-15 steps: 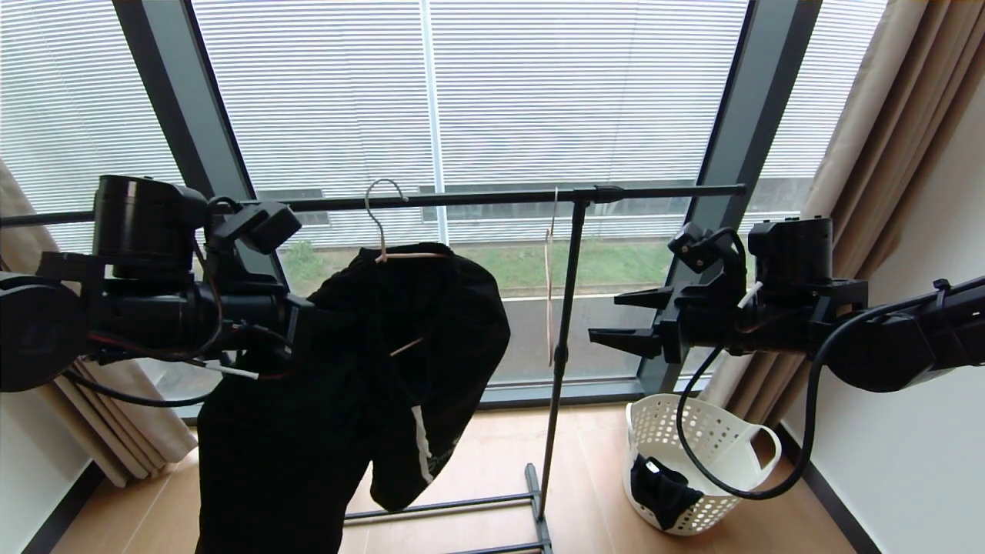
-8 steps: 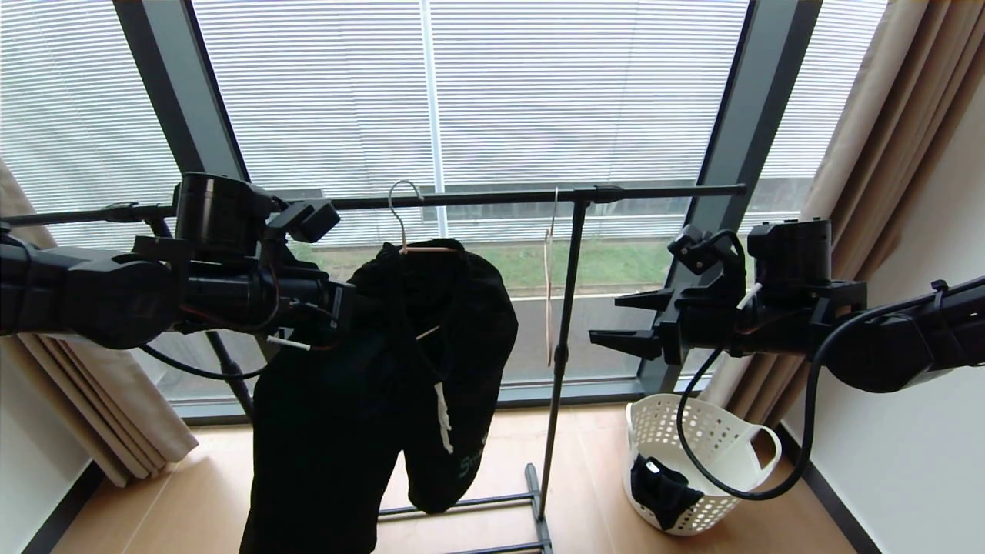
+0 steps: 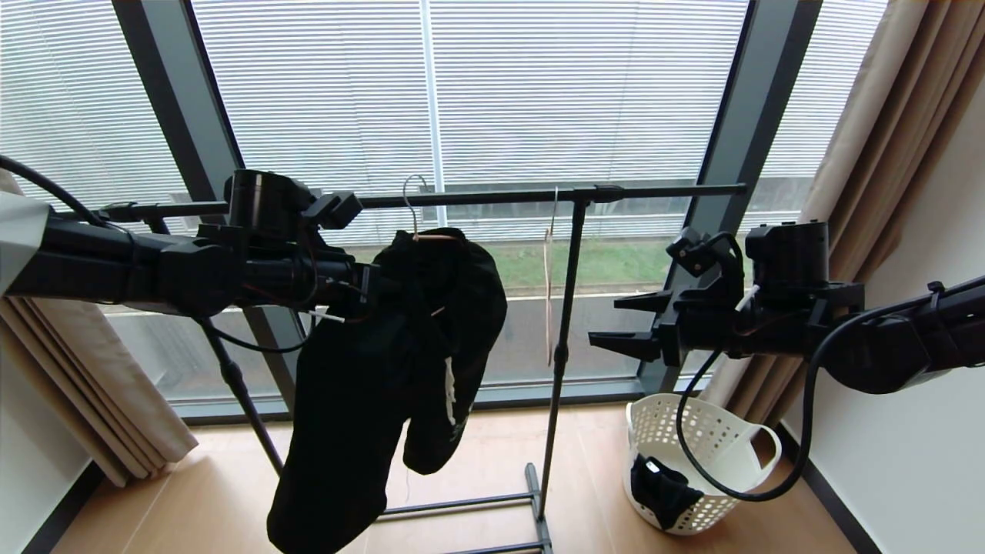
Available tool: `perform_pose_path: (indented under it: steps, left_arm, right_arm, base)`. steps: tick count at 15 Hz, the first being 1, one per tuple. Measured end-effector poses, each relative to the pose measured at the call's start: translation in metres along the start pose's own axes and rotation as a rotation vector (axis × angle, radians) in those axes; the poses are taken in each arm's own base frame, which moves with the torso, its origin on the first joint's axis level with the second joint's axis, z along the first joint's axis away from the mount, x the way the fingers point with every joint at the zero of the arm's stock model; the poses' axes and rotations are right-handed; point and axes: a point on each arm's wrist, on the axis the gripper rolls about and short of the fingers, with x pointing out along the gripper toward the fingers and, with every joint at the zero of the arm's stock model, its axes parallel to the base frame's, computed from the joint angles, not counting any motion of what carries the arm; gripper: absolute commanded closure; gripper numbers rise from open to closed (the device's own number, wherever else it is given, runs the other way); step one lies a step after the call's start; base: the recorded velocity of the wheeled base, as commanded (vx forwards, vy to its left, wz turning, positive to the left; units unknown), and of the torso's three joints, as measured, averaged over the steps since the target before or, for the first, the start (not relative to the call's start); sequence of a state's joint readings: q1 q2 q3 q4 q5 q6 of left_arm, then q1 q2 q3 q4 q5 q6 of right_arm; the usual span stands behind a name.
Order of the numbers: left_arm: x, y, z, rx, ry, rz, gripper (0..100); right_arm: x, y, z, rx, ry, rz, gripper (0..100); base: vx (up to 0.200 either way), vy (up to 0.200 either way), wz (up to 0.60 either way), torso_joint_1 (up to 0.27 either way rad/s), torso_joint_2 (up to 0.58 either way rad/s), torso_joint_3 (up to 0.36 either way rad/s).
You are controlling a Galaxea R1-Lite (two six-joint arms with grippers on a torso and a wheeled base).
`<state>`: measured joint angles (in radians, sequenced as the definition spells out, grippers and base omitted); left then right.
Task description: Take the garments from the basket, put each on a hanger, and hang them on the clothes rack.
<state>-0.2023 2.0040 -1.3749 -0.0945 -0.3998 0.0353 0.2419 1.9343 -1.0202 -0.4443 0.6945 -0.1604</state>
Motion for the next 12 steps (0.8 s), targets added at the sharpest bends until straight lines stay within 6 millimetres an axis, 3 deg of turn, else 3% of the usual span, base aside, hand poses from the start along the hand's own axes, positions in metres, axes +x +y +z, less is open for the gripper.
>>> perform_pose_path:
  steps: [12]
  left_arm:
    - [0.041,0.025,0.012,-0.043,-0.039,0.036,100]
  right_arm:
    - [0.003,-0.001,-0.005,0.004,0.013,0.004,0]
  base:
    - [0.000,0.000,0.00,0.000,0.00,0.000]
